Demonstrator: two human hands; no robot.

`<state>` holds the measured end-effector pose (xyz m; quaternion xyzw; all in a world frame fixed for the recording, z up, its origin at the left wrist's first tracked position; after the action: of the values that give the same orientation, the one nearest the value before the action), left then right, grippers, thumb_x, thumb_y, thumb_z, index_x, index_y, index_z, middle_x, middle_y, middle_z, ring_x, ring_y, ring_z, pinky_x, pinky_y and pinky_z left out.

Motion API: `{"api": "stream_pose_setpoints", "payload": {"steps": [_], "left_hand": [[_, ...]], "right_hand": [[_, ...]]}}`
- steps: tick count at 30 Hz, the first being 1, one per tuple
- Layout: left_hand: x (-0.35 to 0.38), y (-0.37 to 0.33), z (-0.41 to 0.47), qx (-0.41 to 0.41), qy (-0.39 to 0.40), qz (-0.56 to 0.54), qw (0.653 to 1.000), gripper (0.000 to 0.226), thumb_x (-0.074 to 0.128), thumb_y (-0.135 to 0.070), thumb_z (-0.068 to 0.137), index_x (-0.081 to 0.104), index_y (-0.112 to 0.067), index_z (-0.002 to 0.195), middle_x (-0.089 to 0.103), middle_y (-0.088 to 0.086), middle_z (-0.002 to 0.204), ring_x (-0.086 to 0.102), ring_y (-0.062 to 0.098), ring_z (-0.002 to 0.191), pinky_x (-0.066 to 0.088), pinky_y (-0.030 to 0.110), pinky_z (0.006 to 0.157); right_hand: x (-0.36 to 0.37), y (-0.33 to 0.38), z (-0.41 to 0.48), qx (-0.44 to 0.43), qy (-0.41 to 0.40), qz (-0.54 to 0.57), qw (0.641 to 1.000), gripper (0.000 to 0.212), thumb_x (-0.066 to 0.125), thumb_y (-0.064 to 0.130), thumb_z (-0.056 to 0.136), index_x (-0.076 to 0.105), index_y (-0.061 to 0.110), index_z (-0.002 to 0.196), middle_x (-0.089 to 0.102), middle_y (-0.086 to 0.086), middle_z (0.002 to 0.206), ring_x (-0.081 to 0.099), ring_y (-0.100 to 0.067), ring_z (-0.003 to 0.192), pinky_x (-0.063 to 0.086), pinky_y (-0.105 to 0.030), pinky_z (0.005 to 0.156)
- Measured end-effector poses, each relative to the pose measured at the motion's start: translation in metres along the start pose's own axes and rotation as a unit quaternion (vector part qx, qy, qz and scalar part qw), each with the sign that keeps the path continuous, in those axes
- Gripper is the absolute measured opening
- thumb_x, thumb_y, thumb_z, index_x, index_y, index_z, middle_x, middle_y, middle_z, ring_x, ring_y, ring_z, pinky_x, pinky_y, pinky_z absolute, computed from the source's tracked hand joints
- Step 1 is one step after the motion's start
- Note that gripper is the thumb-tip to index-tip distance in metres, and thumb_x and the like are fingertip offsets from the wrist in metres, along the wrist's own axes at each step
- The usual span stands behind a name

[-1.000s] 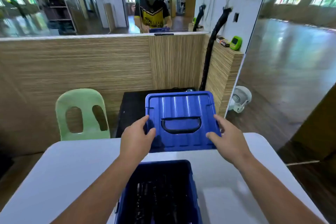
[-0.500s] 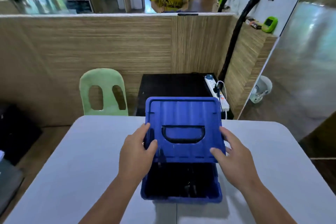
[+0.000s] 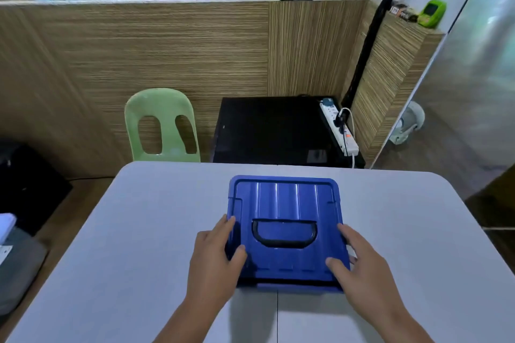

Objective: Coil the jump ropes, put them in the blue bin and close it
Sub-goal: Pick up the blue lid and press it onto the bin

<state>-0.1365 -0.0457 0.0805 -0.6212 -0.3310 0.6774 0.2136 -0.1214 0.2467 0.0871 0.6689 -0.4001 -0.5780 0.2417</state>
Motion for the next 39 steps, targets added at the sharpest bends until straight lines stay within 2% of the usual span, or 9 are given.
{"api": "stream_pose_setpoints", "payload": {"steps": [3,7,11,15,18,21,25,28,39], "left_hand": [[0.002,0.003,-0.001,-0.011,0.001,0.005,1.0,0.063,0.066,-0.025,0.095,0.043,-0.035,0.153,0.045,-0.024,0.106,0.045,0.006,0.115,0.037,0.019,0.078],[0.006,0.005,0.0,-0.005,0.012,0.02,1.0,0.056,0.064,-0.023,0.095,0.048,-0.033,0.148,0.04,-0.029,0.1,0.041,0.004,0.113,0.038,0.021,0.077],[0.012,0.012,0.001,-0.012,0.022,0.032,0.999,0.058,0.065,-0.025,0.095,0.047,-0.031,0.149,0.055,-0.021,0.125,0.04,0.005,0.125,0.045,0.022,0.085],[0.015,0.017,0.002,0.008,0.021,0.071,0.997,0.054,0.063,-0.029,0.096,0.049,-0.029,0.148,0.05,-0.018,0.15,0.036,0.005,0.13,0.048,0.024,0.092],[0.016,0.019,0.001,0.022,0.019,0.106,0.994,0.051,0.06,-0.034,0.099,0.051,-0.028,0.149,0.04,-0.022,0.157,0.033,0.006,0.135,0.047,0.023,0.098],[0.017,0.023,0.0,0.023,0.015,0.118,0.993,0.053,0.057,-0.037,0.1,0.048,-0.028,0.151,0.037,-0.021,0.16,0.03,0.006,0.138,0.046,0.024,0.102],[0.017,0.028,-0.002,0.029,0.009,0.126,0.992,0.054,0.057,-0.038,0.1,0.048,-0.028,0.152,0.037,-0.021,0.16,0.029,0.006,0.14,0.045,0.024,0.104],[0.018,0.033,-0.003,0.027,0.007,0.126,0.992,0.055,0.058,-0.038,0.099,0.047,-0.028,0.153,0.036,-0.021,0.16,0.03,0.005,0.14,0.047,0.026,0.105],[0.029,0.036,0.0,0.056,0.014,0.13,0.99,0.055,0.056,-0.043,0.1,0.047,-0.03,0.153,0.035,-0.025,0.16,0.031,0.004,0.135,0.047,0.03,0.106]], "right_hand": [[0.001,-0.003,-0.001,0.004,0.01,-0.008,1.0,0.071,0.069,0.025,0.089,0.042,0.034,0.153,0.05,0.017,0.151,0.05,-0.01,0.139,0.042,-0.043,0.117],[0.004,0.006,0.0,-0.007,0.022,-0.046,0.999,0.069,0.068,0.024,0.091,0.042,0.03,0.154,0.047,0.015,0.153,0.045,-0.009,0.141,0.037,-0.037,0.12],[0.008,0.009,0.004,-0.01,0.036,-0.082,0.996,0.066,0.067,0.019,0.093,0.042,0.022,0.155,0.049,0.012,0.15,0.047,-0.007,0.136,0.03,-0.015,0.108],[0.012,0.006,0.006,-0.02,0.048,-0.11,0.993,0.057,0.064,0.018,0.095,0.048,0.018,0.15,0.052,0.017,0.13,0.045,0.001,0.108,0.033,-0.004,0.088],[0.015,0.003,0.009,-0.024,0.056,-0.138,0.989,0.056,0.063,0.02,0.097,0.047,0.016,0.151,0.052,0.008,0.141,0.042,-0.01,0.121,0.029,0.0,0.095],[0.019,-0.002,0.01,-0.034,0.063,-0.166,0.984,0.067,0.062,0.031,0.098,0.034,0.017,0.158,0.033,0.006,0.162,0.023,-0.012,0.148,0.02,-0.014,0.113],[0.024,-0.009,0.012,-0.07,0.063,-0.211,0.973,0.066,0.058,0.04,0.097,0.038,0.02,0.157,0.023,0.013,0.166,0.02,-0.01,0.145,0.03,-0.021,0.116],[0.024,-0.011,0.012,-0.076,0.061,-0.227,0.969,0.068,0.055,0.044,0.099,0.034,0.019,0.159,0.014,0.011,0.169,0.014,-0.01,0.149,0.029,-0.021,0.118],[0.02,-0.014,0.014,-0.079,0.028,-0.27,0.959,0.065,0.05,0.049,0.099,0.037,0.022,0.157,0.014,0.011,0.17,0.013,-0.012,0.15,0.032,-0.026,0.118]]}}
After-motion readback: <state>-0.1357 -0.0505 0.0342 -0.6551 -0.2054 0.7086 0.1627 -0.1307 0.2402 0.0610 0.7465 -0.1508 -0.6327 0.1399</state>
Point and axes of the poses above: each hand's wrist, its own z-axis towards the middle knuckle, its own x-axis out of the palm, y = z × x, the point moved 6 cm from there along z, towards the middle knuckle
